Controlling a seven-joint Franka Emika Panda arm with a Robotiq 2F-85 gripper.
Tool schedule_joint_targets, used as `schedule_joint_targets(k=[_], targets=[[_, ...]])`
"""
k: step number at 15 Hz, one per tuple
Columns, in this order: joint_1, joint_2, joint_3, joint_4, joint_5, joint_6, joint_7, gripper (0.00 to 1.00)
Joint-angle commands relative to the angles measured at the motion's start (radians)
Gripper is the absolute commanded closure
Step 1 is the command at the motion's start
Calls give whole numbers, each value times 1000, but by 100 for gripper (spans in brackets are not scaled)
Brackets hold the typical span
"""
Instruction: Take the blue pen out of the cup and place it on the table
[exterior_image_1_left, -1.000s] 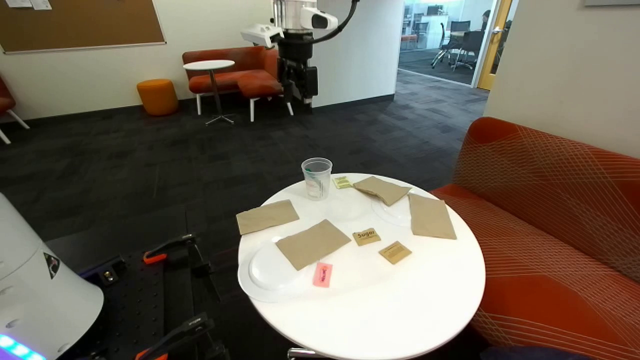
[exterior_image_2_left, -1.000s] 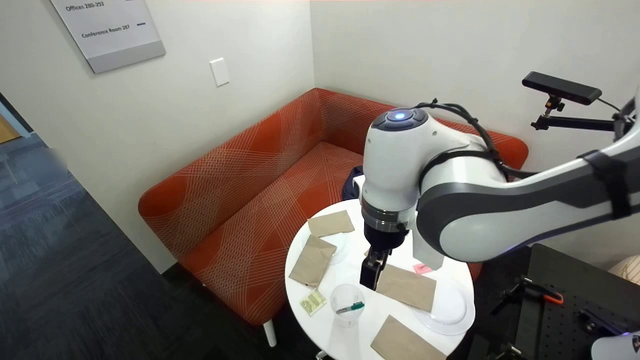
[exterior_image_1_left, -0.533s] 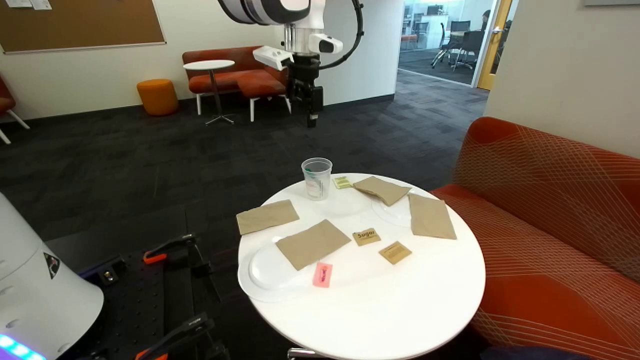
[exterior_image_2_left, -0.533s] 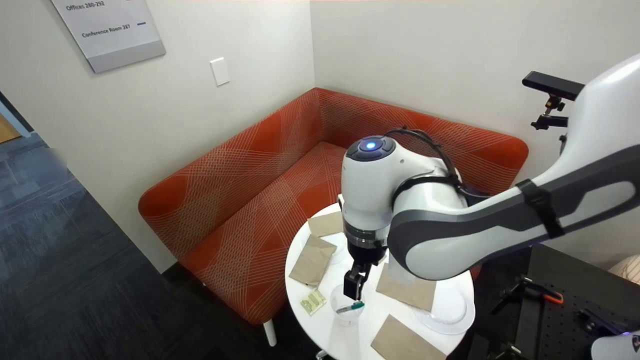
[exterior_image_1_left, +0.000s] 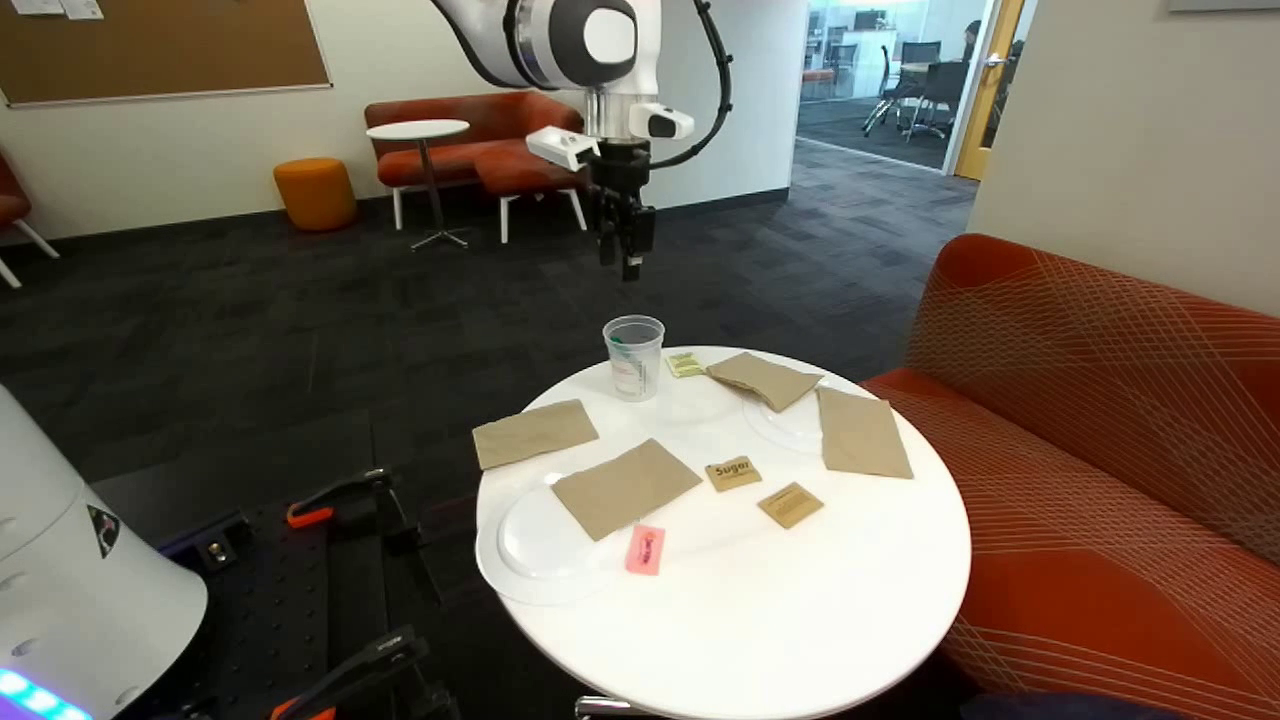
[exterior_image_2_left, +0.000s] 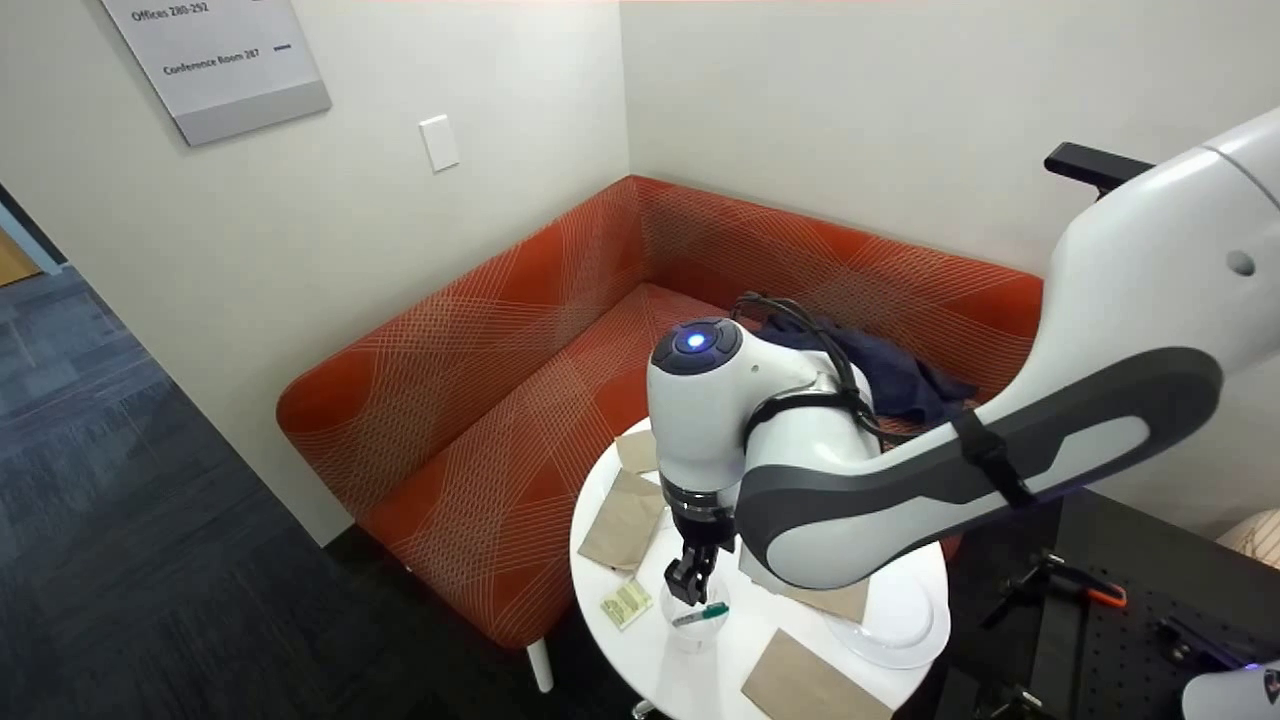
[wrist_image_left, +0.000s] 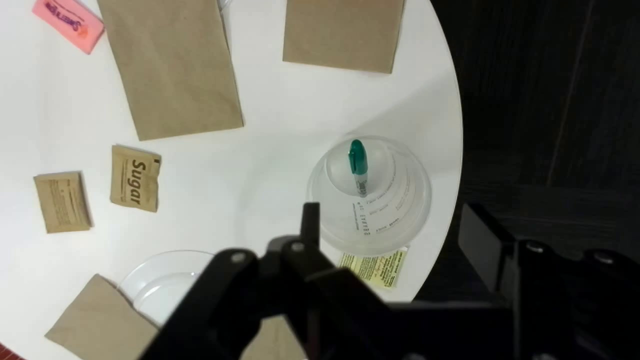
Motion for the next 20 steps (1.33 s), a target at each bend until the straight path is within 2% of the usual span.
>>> schedule_joint_targets(k=[1,2,3,20], targets=[[31,47,-28,50,-23,-4,43,36],[34,55,-31,54,-23,-5,44,43],[37,61,-34,56,-23,-6,45,39],[45,178,-53,127,-5,-36,23,48]])
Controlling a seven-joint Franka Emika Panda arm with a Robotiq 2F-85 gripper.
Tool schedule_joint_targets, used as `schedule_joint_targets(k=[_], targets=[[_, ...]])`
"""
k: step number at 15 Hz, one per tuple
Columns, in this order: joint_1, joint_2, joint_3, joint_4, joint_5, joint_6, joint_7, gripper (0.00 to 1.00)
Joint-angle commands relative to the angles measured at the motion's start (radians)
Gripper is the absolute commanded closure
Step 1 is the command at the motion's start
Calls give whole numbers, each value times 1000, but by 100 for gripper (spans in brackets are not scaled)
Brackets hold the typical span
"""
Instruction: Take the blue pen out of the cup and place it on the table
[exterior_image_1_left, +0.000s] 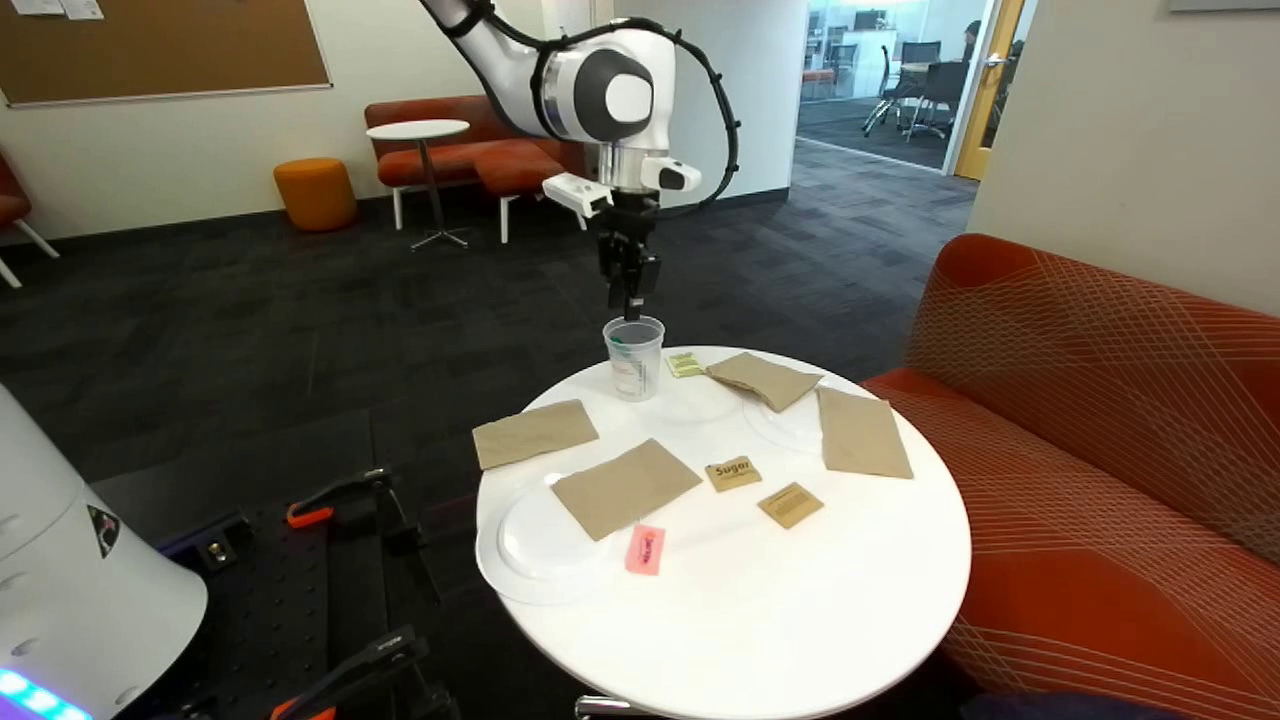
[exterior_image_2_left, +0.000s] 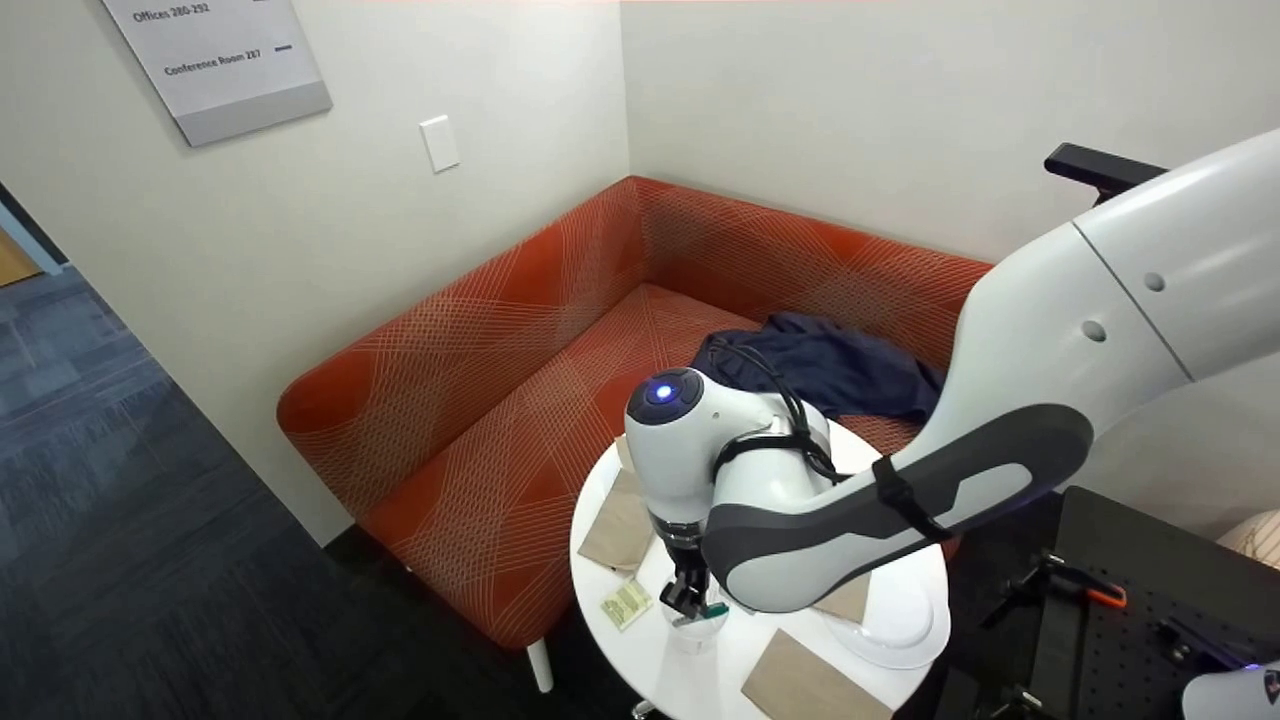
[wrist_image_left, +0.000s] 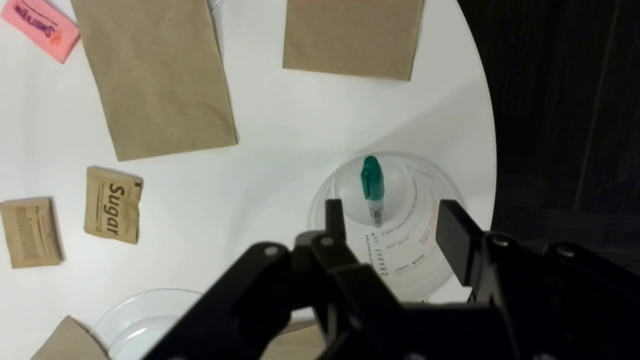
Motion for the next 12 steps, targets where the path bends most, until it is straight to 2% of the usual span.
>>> schedule_joint_targets(k=[1,12], targets=[[14,38,-17,53,-1,-37,15,49],[9,96,-16,90,10,-49,-4,50]])
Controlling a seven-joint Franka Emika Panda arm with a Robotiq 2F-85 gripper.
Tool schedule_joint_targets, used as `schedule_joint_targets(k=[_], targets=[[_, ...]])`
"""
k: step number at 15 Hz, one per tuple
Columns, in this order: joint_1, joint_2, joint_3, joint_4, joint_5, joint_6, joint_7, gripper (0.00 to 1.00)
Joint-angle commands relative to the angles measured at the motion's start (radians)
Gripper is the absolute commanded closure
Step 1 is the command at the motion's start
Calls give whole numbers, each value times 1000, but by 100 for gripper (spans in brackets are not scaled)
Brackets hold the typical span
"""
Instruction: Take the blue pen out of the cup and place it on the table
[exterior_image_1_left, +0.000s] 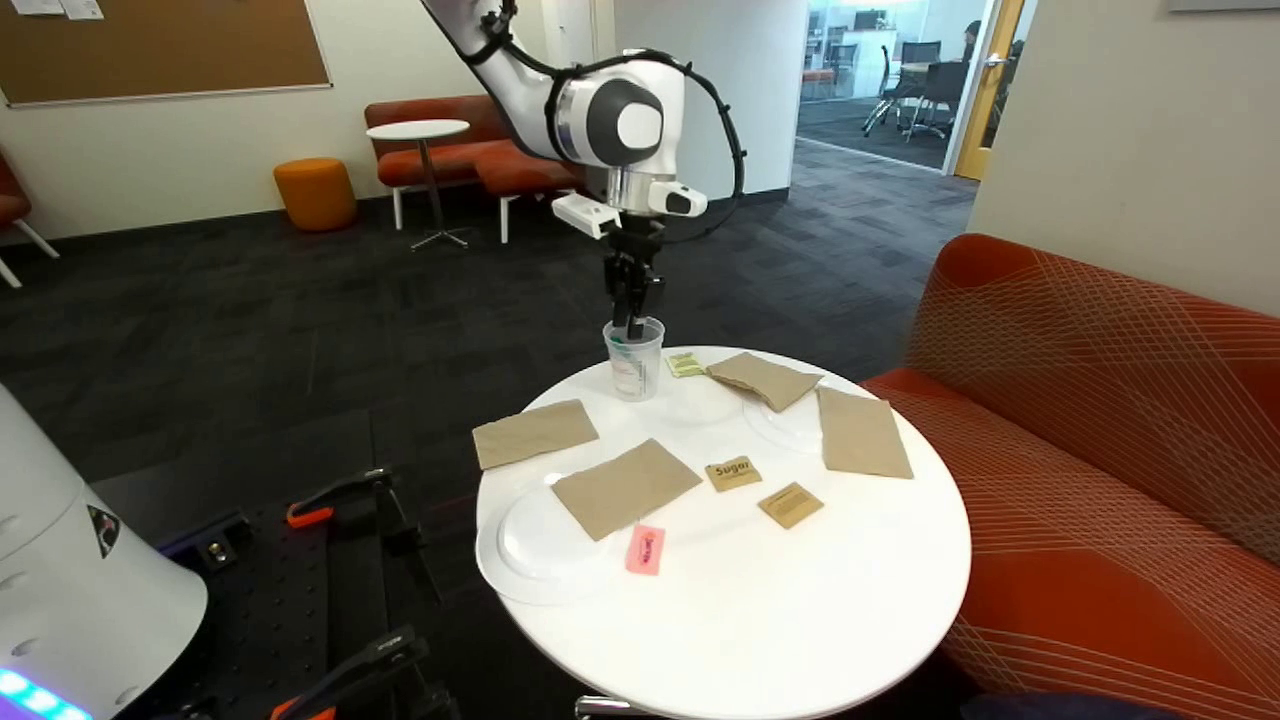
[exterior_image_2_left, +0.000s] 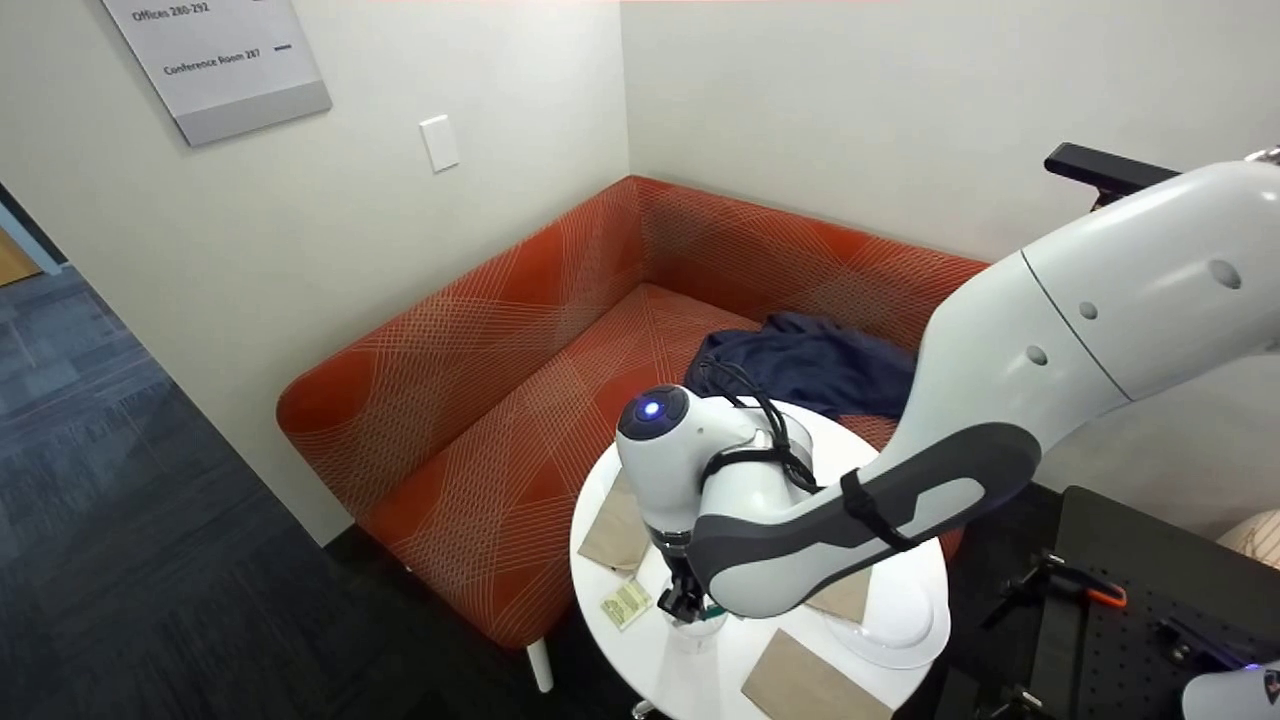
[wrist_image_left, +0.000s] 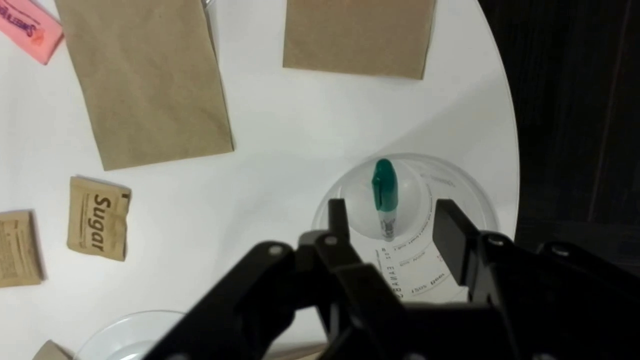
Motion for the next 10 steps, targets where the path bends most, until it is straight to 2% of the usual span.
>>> schedule_joint_targets(k=[1,10], targets=[[9,22,-8,41,10,-42,-5,51],[4,59,-4,69,18,-60,-20,53]])
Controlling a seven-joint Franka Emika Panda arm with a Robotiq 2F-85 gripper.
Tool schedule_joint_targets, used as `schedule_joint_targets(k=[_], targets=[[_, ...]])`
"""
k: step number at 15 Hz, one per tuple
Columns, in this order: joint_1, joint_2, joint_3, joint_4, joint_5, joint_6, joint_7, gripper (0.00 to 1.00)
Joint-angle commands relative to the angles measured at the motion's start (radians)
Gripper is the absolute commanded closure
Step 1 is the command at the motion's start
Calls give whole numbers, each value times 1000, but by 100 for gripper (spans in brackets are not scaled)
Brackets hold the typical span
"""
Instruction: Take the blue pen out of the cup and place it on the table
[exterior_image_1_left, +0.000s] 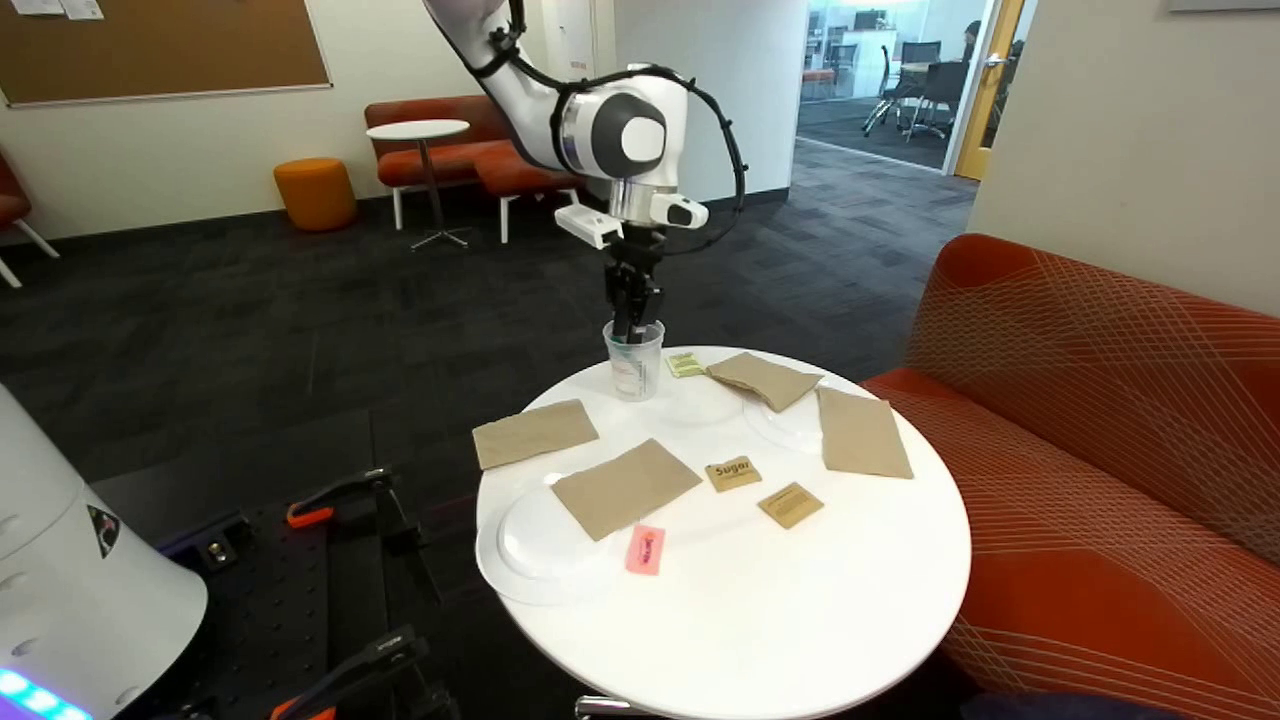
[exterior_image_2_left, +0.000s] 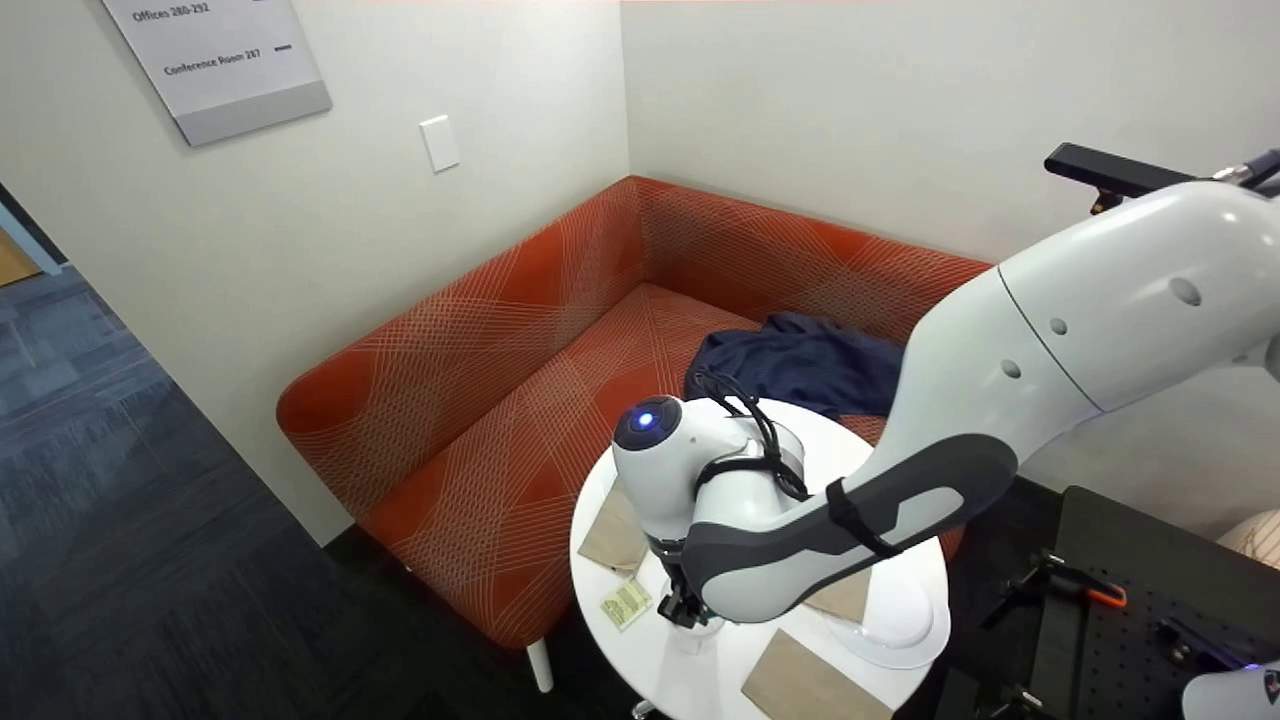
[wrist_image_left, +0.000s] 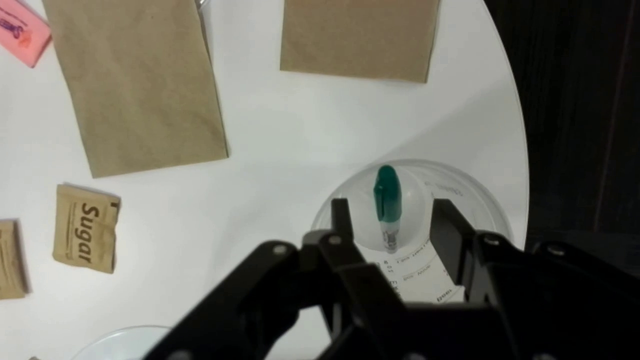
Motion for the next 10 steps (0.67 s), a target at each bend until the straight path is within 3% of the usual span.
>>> schedule_joint_targets(k=[1,10], targets=[[4,24,-3,46,17,-56,-18,52],[-4,71,5,107,32,-132,-38,53]])
